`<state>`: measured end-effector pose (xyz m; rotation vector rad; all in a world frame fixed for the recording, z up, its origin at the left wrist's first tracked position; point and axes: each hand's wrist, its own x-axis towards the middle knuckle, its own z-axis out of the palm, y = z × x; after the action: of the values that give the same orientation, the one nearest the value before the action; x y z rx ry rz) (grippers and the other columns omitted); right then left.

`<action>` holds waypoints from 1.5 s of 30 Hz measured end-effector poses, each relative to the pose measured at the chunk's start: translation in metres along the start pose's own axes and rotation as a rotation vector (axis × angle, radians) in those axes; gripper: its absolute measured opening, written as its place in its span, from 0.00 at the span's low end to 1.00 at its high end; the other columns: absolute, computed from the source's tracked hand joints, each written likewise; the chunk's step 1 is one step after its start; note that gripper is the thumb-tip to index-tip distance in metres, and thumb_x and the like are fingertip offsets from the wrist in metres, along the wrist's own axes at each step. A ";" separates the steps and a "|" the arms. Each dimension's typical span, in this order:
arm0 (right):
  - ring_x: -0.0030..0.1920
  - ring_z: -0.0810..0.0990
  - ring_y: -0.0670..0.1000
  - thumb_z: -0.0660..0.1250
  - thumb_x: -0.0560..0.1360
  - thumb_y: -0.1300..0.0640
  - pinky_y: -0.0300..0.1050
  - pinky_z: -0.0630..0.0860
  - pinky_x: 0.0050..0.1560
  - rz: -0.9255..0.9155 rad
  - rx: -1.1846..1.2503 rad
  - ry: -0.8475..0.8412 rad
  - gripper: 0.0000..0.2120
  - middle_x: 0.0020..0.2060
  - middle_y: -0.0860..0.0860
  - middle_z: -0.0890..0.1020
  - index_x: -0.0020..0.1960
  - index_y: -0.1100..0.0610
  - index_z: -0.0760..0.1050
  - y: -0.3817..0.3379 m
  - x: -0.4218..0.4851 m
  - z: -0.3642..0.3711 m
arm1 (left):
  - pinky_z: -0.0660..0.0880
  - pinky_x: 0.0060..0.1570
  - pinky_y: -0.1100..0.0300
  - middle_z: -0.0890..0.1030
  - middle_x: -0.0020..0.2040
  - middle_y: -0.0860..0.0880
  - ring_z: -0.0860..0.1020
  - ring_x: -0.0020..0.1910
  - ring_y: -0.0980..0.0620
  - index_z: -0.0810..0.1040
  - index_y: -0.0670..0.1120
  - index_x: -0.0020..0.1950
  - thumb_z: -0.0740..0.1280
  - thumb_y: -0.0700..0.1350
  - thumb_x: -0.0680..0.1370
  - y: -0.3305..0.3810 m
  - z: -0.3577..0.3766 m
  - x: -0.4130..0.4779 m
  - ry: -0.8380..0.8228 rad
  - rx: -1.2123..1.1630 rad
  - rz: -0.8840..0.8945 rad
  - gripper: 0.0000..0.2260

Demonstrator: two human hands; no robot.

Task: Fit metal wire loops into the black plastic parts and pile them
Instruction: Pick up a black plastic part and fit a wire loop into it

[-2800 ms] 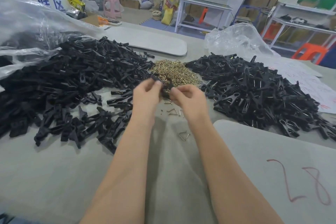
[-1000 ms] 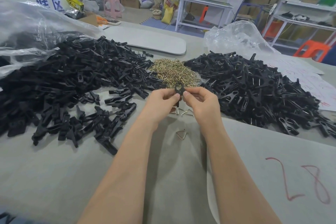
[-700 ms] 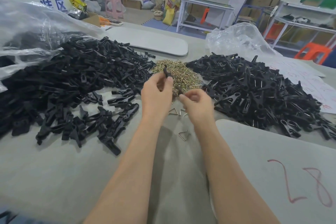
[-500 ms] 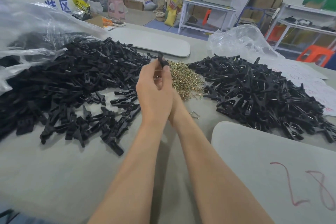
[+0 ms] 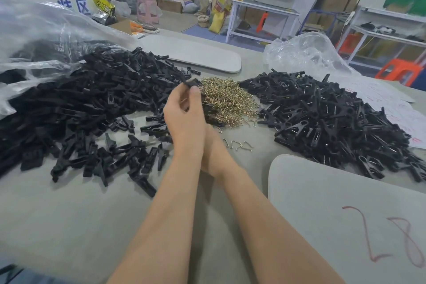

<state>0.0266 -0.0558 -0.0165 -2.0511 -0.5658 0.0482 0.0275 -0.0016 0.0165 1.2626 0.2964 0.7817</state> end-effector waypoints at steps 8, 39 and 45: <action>0.29 0.79 0.42 0.66 0.76 0.64 0.33 0.76 0.34 0.152 0.368 0.450 0.06 0.36 0.52 0.80 0.43 0.55 0.73 0.015 -0.004 -0.073 | 0.74 0.42 0.65 0.80 0.45 0.53 0.78 0.44 0.58 0.77 0.48 0.51 0.63 0.42 0.80 -0.019 0.003 0.000 -0.220 -0.104 -0.350 0.04; 0.47 0.82 0.45 0.66 0.76 0.65 0.45 0.78 0.57 0.045 0.208 0.507 0.09 0.46 0.50 0.83 0.55 0.58 0.80 0.030 -0.022 -0.078 | 0.76 0.41 0.66 0.79 0.40 0.52 0.77 0.39 0.59 0.78 0.52 0.43 0.64 0.40 0.79 -0.024 0.011 -0.016 -0.656 0.142 -0.233 0.09; 0.44 0.81 0.44 0.67 0.75 0.64 0.43 0.78 0.55 0.052 0.199 0.505 0.08 0.43 0.43 0.82 0.50 0.52 0.79 0.029 -0.022 -0.080 | 0.76 0.41 0.67 0.79 0.39 0.52 0.76 0.38 0.60 0.79 0.52 0.44 0.63 0.40 0.80 -0.022 0.010 -0.015 -0.659 0.149 -0.215 0.09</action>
<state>0.0386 -0.1418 -0.0025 -1.7907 -0.1837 -0.3597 0.0303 -0.0210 -0.0044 1.5257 -0.0493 0.1361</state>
